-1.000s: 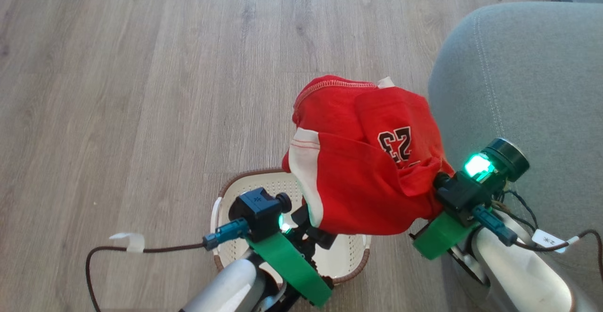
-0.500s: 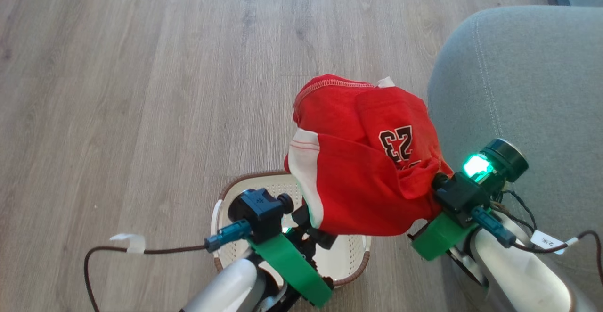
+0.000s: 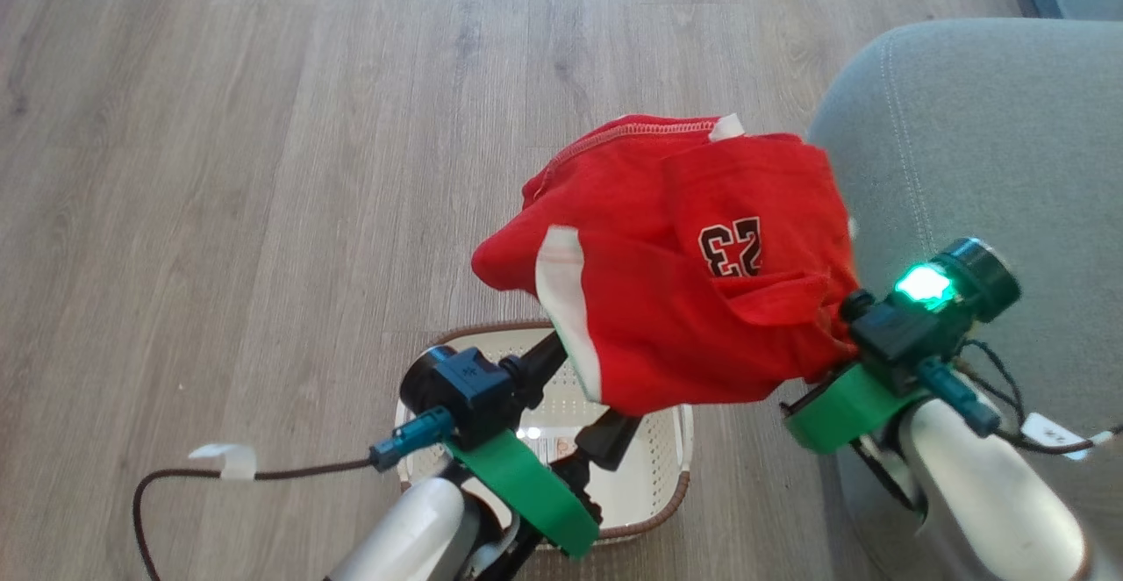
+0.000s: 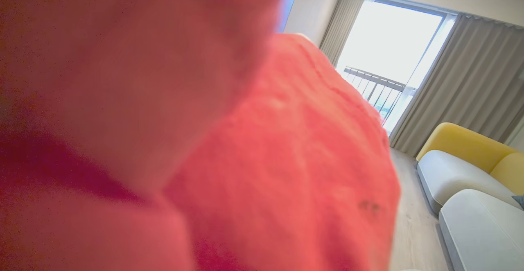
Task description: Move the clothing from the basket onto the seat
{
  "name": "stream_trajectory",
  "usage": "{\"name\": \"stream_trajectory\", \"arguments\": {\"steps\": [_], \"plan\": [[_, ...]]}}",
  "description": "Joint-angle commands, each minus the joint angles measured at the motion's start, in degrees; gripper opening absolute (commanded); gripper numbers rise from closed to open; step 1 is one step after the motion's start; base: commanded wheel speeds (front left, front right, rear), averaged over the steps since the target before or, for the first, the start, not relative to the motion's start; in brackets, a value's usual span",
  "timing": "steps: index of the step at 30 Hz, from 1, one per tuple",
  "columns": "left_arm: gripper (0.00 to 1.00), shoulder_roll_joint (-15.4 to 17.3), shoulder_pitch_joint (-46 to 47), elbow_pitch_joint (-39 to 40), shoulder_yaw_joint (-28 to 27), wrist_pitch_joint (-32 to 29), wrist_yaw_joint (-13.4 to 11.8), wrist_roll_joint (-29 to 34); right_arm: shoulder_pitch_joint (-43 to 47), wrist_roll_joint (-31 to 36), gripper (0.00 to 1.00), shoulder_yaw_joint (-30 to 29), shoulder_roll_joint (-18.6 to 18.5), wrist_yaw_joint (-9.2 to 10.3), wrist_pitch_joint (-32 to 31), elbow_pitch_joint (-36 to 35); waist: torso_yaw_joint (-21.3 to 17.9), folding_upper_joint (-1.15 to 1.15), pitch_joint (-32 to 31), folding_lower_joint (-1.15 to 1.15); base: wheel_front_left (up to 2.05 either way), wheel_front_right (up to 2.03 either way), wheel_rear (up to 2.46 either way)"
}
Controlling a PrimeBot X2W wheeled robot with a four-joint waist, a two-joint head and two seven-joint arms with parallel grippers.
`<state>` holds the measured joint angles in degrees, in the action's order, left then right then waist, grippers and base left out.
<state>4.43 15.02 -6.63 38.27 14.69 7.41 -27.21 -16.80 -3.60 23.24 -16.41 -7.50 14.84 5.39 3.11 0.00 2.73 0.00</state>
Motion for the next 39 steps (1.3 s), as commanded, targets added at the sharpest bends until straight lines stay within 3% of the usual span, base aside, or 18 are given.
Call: {"name": "stream_trajectory", "arguments": {"steps": [1,19,39], "plan": [[1.00,-0.06,1.47,1.50,-2.52,0.30,0.08,0.92,-0.15,-0.15,0.00,-0.77,0.50,0.01,0.16,-2.50,-0.04,0.00,0.02,0.00,0.00,0.00,0.00],[1.00,-1.14,-1.62,-3.69,-10.99,0.30,0.08,11.20,3.32,-2.51,0.00,-13.95,3.01,0.01,0.16,-4.18,-0.76,0.00,0.38,0.00,0.00,0.00,0.00],[1.00,-0.86,-5.48,-4.13,-10.35,0.30,0.08,16.33,9.06,-3.33,0.00,-22.93,5.15,0.01,0.16,-2.63,-1.86,0.00,0.66,0.00,0.00,0.00,0.00]]}}
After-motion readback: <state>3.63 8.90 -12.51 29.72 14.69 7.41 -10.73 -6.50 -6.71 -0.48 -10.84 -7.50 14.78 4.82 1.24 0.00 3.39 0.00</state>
